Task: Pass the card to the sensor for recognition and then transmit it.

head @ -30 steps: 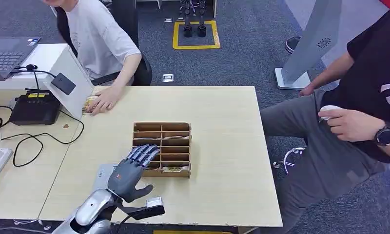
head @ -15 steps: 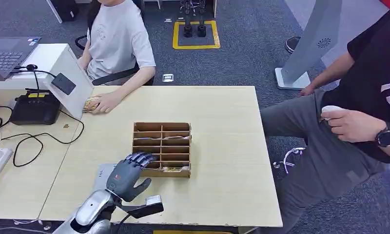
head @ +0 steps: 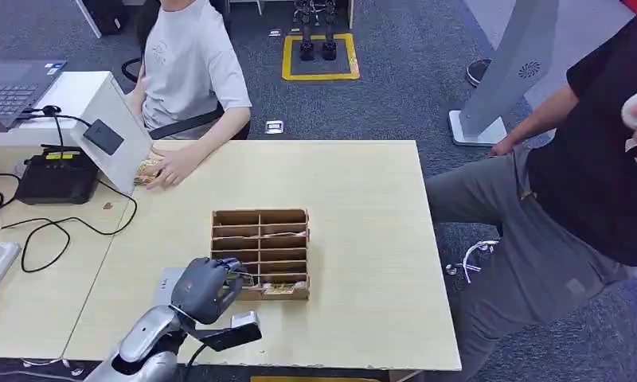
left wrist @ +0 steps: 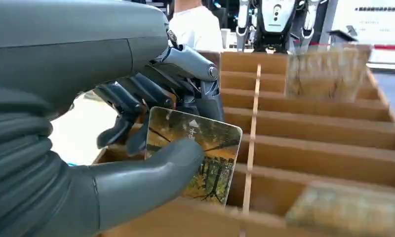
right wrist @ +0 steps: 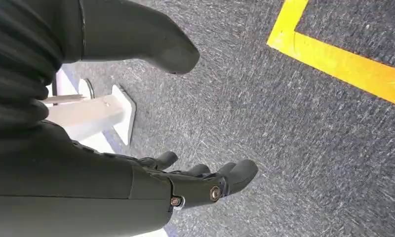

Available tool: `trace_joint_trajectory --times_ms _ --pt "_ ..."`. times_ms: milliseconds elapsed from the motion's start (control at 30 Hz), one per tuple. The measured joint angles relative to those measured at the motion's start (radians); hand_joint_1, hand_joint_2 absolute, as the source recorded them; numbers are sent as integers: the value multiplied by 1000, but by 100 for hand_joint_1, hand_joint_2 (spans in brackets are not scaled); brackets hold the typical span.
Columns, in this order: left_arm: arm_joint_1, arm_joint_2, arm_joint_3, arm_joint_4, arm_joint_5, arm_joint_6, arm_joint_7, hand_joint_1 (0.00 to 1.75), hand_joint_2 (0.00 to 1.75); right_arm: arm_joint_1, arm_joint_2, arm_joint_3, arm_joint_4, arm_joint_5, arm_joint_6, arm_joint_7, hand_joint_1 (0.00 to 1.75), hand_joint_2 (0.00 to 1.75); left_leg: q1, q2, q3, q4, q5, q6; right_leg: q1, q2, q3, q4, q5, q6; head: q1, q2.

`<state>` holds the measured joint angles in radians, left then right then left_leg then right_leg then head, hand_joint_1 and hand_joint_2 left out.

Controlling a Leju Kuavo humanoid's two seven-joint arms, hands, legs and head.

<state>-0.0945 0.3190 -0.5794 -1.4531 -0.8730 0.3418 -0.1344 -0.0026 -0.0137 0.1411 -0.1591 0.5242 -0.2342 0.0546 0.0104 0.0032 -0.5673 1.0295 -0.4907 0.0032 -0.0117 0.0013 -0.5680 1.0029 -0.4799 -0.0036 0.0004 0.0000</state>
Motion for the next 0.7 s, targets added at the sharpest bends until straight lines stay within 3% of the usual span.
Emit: trace_joint_trajectory --times_ms 200,333,533,700 --pt "-140 123 135 -161 204 -115 -72 175 175 3 0 -1 0 2 0 -3 0 175 2 -1 -1 0 3 -2 3 -1 0 1 2 -2 0 0" --pt "-270 194 249 -241 300 -220 -75 175 175 5 0 -2 0 4 0 -8 0 175 2 0 -1 0 4 -2 3 -1 0 1 3 -3 0 0" --pt "-381 270 362 -261 278 -251 7 175 175 5 2 -5 1 7 1 -10 0 175 2 0 -1 0 4 -2 4 0 -1 1 3 -4 -1 0" --pt "-381 273 376 -189 90 -182 102 175 175 2 3 -6 0 30 0 0 0 175 2 0 -1 0 4 -2 3 0 -1 1 2 -3 0 0"
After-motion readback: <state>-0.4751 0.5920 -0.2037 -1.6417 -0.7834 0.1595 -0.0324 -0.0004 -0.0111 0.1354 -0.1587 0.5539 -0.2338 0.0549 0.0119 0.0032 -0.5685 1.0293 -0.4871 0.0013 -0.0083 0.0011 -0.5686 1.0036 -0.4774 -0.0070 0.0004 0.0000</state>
